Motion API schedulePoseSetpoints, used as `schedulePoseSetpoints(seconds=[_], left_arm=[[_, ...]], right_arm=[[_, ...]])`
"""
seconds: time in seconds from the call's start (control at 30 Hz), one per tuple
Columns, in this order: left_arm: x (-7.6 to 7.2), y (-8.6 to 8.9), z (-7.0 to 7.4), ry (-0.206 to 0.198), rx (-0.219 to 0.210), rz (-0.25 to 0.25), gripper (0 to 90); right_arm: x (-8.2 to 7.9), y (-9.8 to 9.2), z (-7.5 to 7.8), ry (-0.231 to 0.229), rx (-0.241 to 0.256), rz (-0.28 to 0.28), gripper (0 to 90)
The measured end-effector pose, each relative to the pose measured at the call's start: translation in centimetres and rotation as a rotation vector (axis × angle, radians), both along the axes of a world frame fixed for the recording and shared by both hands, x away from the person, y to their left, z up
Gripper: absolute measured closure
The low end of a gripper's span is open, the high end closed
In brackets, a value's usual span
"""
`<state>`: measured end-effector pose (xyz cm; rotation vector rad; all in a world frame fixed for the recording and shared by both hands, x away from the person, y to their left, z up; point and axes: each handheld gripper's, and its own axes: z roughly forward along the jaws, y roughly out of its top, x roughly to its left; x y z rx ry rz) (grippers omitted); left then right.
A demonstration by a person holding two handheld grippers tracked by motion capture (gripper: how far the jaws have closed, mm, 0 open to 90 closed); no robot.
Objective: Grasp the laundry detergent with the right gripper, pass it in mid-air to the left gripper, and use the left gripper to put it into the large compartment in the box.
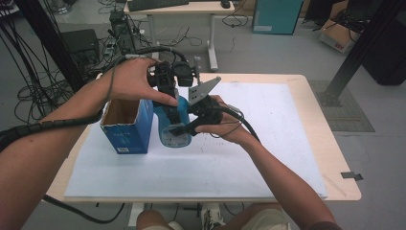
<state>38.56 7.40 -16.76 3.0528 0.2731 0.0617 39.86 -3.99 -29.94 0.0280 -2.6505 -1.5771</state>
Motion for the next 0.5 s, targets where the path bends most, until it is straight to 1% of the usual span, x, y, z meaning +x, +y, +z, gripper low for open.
schedulePoseSetpoints(seconds=[0.03, 0.07, 0.13, 0.17, 0.3, 0.33, 0.5], left_arm=[[0.00, 0.00, 0.04, 0.006, 0.003, -0.001, 5.3], [-0.03, 0.02, 0.04, 0.003, 0.001, -0.003, 5.3], [-0.10, 0.02, 0.07, 0.003, 0.001, -0.003, 5.2], [-0.15, 0.03, 0.05, -0.004, -0.003, -0.003, 5.2], [-0.20, -0.01, 0.14, -0.001, 0.001, -0.004, 5.2], [-0.22, -0.01, 0.19, -0.005, -0.003, -0.004, 5.2], [-0.26, -0.07, 0.39, -0.002, -0.007, -0.007, 5.1]], right_arm=[[-0.02, 0.02, -0.01, -0.003, -0.001, 0.002, 44.1], [-0.04, 0.03, 0.00, -0.004, -0.002, 0.001, 44.1], [0.07, 0.01, -0.02, -0.021, -0.001, 0.006, 44.1], [0.02, -0.01, 0.03, -0.014, -0.004, 0.002, 44.1], [0.02, -0.05, 0.13, -0.020, -0.002, 0.004, 44.1], [0.32, -0.11, 0.12, -0.060, -0.008, 0.019, 44.1], [0.26, -0.15, 0.22, -0.059, -0.006, 0.018, 44.1]])
